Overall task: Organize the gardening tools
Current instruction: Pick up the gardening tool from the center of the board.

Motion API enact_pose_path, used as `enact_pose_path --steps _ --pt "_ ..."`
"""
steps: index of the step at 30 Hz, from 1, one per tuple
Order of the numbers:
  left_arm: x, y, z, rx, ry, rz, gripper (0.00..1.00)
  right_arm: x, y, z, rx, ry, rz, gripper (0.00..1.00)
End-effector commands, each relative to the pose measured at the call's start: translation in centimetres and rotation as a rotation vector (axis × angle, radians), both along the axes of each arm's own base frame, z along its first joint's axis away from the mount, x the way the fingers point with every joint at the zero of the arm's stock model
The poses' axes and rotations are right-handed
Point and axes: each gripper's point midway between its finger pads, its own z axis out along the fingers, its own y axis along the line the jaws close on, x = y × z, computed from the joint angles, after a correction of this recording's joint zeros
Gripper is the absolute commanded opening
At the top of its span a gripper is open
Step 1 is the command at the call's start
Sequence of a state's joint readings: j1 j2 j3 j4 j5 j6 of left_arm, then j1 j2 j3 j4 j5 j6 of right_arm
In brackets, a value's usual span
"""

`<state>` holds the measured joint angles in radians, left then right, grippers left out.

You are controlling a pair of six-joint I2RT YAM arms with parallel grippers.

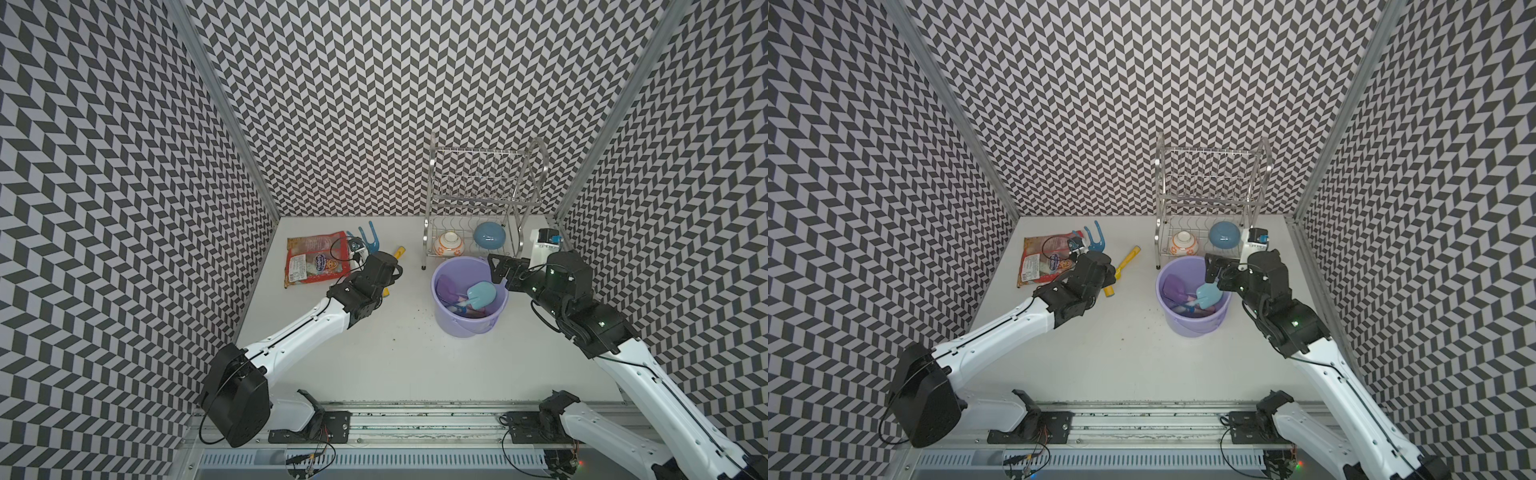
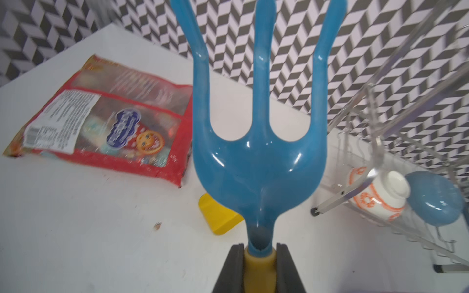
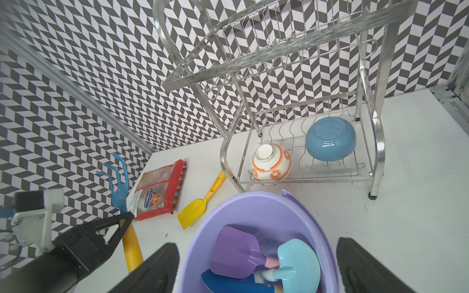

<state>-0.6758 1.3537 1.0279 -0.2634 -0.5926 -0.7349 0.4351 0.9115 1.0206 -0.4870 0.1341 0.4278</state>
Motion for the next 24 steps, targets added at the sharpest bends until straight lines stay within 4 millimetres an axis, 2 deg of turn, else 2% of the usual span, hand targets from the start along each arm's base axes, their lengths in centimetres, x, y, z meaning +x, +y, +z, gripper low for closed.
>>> enact_pose_path --steps 1,4,10,16,22,24 --pt "1.5 -2.3 8.2 -0.05 -0.279 -0.094 0.0 0.1 0.0 2.6 0.03 -0.062 -0.003 1.0" --pt "1.7 -4.0 10.8 -0.056 -0.396 -0.183 0.0 -0.1 -0.2 3.5 0.026 -0.09 0.001 1.0" --pt "0.4 -8.8 13.1 -0.006 -0.577 -0.487 0.0 -0.6 0.2 5.9 0.041 -0.155 0.037 1.0" --pt "-1.7 -13.5 13.0 0.053 -0.651 -0.775 0.0 -1.1 1.5 8.0 0.082 -0.21 0.12 0.93" --pt "-4.3 -15.8 13.0 0.07 -0.724 -0.944 0.0 -1.5 3.4 9.6 0.109 -0.237 0.232 0.87" --pt "-4.8 -16.5 12.7 0.072 -0.724 -0.981 0.0 -1.4 3.5 10.6 0.115 -0.256 0.231 0.87"
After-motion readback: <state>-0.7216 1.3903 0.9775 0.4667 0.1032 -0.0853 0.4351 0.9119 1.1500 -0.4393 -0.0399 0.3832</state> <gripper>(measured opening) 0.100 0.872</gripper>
